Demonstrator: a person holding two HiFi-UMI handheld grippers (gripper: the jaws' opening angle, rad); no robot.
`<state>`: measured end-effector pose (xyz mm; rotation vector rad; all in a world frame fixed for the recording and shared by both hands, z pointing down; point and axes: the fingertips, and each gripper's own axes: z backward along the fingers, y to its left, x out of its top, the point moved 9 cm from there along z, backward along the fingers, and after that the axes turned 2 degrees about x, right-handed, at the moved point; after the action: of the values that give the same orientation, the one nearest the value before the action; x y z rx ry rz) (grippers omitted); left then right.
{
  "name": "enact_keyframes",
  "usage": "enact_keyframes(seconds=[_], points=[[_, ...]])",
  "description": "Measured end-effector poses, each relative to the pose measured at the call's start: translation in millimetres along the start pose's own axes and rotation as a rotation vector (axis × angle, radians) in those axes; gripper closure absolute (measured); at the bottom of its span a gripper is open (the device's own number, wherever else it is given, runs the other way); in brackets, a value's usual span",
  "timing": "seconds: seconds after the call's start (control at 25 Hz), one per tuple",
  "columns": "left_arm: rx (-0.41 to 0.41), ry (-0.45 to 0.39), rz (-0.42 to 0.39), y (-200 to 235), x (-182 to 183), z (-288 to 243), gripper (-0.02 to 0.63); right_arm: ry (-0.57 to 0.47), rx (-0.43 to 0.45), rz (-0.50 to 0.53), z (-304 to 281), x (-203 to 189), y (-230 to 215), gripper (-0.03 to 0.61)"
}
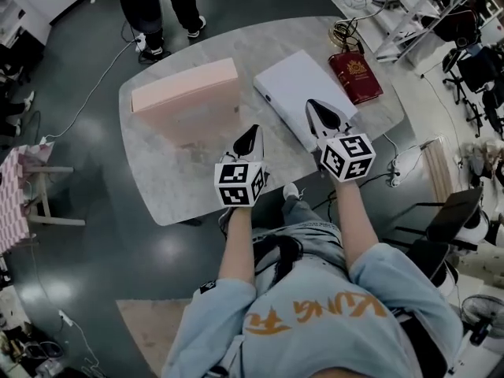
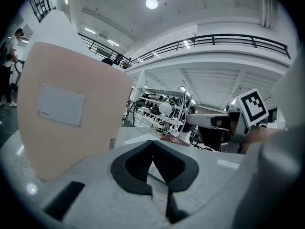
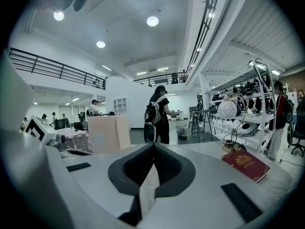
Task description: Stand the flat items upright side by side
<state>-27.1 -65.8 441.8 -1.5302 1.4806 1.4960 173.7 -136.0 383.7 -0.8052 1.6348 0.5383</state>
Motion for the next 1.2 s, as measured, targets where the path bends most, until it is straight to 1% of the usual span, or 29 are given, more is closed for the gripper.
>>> enact_keyframes(seconds=[0.16,0.28,0.56,0.84,1.0,1.2], points=[[0.026,0.025,0.008,-19.1,-0.8,-45.9,0.607,0.016,0.007,-0.012,-10.0,3.9,-58.3,0.577],[0.063,0.034,0.021,-27.7,-0.5,-75.1,0.606,0.04,0.025,-0.014,-20.4,3.6,-96.2,0.577],[0.165,0.063,0.052,-45.0,-3.0,-115.2,0.606,0.119,0.12,-0.016,-49.3,3.9,-161.7,0.576],[0.251,0.073,0.08,-50.5,-14.4,-139.6,0.606,0.193,0.207,0.024,-73.5,-8.5,-199.7,0.575],[0.291,0.081,0.096,-52.0,-16.1,-147.5,0.606,0.245,0.236,0.037,-86.1,-13.4,-213.7,0.575],[0.321,0.101,0.122,-41.1,-16.7,-157.0,0.606,0.287,0.26,0.048,-112.4,-14.6,-222.6,0.575]])
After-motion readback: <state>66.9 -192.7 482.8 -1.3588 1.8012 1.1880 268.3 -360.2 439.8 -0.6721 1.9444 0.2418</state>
